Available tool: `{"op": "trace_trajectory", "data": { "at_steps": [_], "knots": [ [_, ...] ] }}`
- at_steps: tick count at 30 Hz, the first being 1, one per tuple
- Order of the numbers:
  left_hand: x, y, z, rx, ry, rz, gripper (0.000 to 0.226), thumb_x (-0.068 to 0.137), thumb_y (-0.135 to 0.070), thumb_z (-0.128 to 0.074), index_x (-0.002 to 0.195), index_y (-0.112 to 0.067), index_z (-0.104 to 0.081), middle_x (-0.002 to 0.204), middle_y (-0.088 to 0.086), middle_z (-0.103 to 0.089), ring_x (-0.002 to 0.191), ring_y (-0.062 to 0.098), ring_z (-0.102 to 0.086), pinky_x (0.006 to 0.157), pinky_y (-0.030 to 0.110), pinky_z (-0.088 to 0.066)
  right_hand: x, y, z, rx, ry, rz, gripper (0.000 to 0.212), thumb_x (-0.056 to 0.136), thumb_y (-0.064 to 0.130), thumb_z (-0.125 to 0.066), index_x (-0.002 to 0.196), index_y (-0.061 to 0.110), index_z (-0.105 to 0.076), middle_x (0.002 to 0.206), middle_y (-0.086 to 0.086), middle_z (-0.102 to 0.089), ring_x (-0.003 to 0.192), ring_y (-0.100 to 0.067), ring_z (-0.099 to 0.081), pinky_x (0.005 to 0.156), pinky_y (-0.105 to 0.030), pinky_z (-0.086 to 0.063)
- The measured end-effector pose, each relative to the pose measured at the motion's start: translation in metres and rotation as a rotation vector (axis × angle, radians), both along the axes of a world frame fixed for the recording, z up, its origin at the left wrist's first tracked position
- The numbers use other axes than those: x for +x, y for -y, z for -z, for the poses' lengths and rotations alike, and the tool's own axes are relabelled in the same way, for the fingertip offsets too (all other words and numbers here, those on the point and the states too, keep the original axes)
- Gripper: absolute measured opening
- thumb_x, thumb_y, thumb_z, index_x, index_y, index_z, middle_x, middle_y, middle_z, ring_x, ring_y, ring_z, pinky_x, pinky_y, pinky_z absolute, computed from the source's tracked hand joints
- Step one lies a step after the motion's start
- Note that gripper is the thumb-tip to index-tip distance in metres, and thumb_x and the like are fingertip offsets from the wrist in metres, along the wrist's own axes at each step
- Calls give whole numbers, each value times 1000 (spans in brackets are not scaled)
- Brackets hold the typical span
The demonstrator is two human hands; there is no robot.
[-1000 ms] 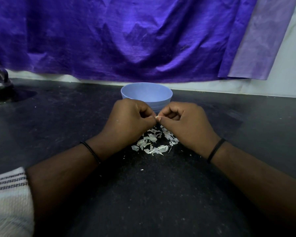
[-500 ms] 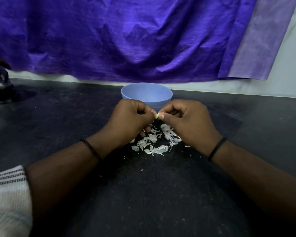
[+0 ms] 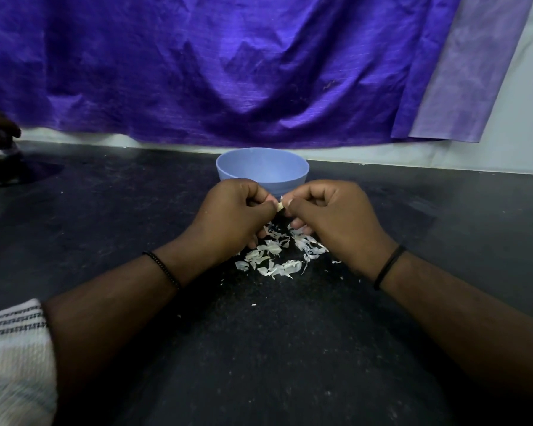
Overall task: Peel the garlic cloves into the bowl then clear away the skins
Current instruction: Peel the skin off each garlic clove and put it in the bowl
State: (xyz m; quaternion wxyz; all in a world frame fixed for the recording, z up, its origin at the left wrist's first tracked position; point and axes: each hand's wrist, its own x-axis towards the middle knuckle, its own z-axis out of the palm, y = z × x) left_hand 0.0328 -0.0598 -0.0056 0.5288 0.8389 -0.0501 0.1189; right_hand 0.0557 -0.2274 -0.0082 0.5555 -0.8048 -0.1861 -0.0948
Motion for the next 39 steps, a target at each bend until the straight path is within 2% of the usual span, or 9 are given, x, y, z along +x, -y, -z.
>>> {"op": "trace_trajectory", "data": {
  "at_steps": [3, 6, 11, 20, 27, 31, 35, 39],
  "knots": [
    [-1, 2, 0, 37, 11, 20, 11, 95, -20, -65, 85, -15, -68, 55, 3, -63, 41, 10, -55, 35, 17, -36, -3, 0, -2, 65, -67, -23, 6, 85, 19, -77, 80, 16, -75, 73, -7, -74, 63, -16, -68, 58, -32, -55],
    [-1, 2, 0, 34, 14, 21, 11, 94, -22, -66, 85, -15, -68, 54, 2, -63, 42, 13, -55, 35, 19, -37, -4, -1, -3, 122, -124, -50, 4, 85, 13, -77, 84, 10, -75, 73, -9, -74, 62, -14, -66, 55, -24, -53],
    [0, 2, -1, 37, 10, 19, 10, 95, -21, -65, 89, -13, -67, 59, 6, -65, 43, 15, -56, 36, 19, -38, -3, -3, -4, 156, -182, -87, 8, 86, 10, -74, 92, 5, -74, 76, -8, -75, 63, -15, -67, 58, -26, -52],
    [0, 3, 0, -3, 6, 21, 13, 98, -16, -58, 90, -9, -66, 61, 11, -65, 42, 21, -55, 34, 17, -34, -2, -1, -4, 131, -139, -93, 8, 87, 6, -72, 95, 4, -74, 81, -17, -74, 62, -12, -63, 58, -23, -52],
    [0, 3, 1, -19, -2, 15, 14, 98, -16, -57, 89, -9, -63, 61, 12, -65, 40, 18, -53, 34, 17, -34, -1, 0, -3, 88, -84, -97, 14, 88, 3, -69, 97, 11, -74, 80, -14, -74, 64, -11, -63, 62, -26, -53],
    [-1, 4, 1, -66, -20, 21, 15, 98, -15, -56, 92, -3, -63, 60, 14, -63, 36, 14, -51, 32, 17, -33, -1, 0, -3, 113, -80, -102, 22, 87, 0, -70, 107, 8, -67, 75, -13, -71, 64, -14, -64, 60, -26, -53],
    [-2, 3, -1, -117, -5, 33, 16, 97, -18, -58, 93, -4, -66, 60, 15, -62, 35, 11, -51, 33, 19, -35, -1, -1, -5, 120, -65, -95, 25, 86, 1, -71, 106, 12, -62, 79, -17, -72, 66, -18, -66, 63, -29, -53],
    [-5, 3, -2, -110, 44, 36, 15, 94, -20, -65, 92, -6, -68, 56, 3, -61, 37, 5, -51, 34, 18, -36, 0, 0, -3, 74, -30, -104, 26, 86, 3, -72, 106, 14, -60, 77, -12, -73, 65, -13, -68, 64, -27, -52]
  ]
}}
